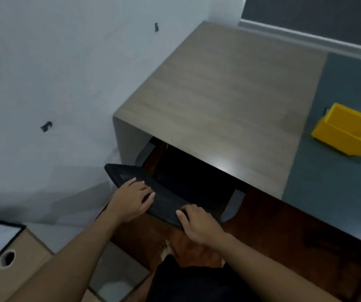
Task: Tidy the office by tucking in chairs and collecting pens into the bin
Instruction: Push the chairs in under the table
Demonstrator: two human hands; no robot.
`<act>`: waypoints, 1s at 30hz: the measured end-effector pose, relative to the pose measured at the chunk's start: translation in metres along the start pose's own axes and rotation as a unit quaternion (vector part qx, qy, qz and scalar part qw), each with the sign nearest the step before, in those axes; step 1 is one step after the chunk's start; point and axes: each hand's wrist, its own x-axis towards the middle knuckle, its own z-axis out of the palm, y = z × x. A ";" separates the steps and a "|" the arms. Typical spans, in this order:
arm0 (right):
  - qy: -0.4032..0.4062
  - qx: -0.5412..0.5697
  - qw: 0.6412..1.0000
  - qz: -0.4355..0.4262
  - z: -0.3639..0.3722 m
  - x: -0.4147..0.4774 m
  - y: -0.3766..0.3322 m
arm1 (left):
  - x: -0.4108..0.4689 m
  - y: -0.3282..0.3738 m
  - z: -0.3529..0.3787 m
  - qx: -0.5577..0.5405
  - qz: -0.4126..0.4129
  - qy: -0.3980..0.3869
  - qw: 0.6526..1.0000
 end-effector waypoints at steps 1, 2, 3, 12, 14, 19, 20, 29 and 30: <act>0.009 -0.008 1.000 0.016 0.003 0.001 -0.006 | 0.007 -0.007 -0.004 0.008 0.021 -0.009 1.000; 0.015 -0.013 0.999 0.029 0.004 0.003 -0.012 | 0.013 -0.012 -0.008 0.014 0.040 -0.014 0.999; 0.020 -0.016 0.999 0.038 0.006 0.004 -0.016 | 0.018 -0.016 -0.010 0.016 0.055 -0.011 0.998; 0.097 -0.083 0.988 0.083 0.003 0.025 -0.037 | 0.051 -0.043 -0.007 -0.001 0.066 0.044 0.997; 0.130 -0.104 0.981 0.099 -0.002 0.031 -0.036 | 0.061 -0.043 -0.010 0.004 0.068 0.045 0.997; 0.172 -0.133 0.968 0.126 -0.018 0.048 -0.035 | 0.090 -0.046 -0.017 0.016 0.069 0.053 0.996; 0.176 -0.136 0.966 0.131 -0.022 0.053 -0.035 | 0.096 -0.046 -0.019 0.016 0.070 0.055 0.996; 0.217 -0.142 0.942 0.211 -0.047 0.088 -0.035 | 0.149 -0.057 -0.029 0.007 0.077 0.074 0.994; 0.217 -0.141 0.941 0.217 -0.051 0.092 -0.034 | 0.155 -0.058 -0.031 0.004 0.080 0.075 0.994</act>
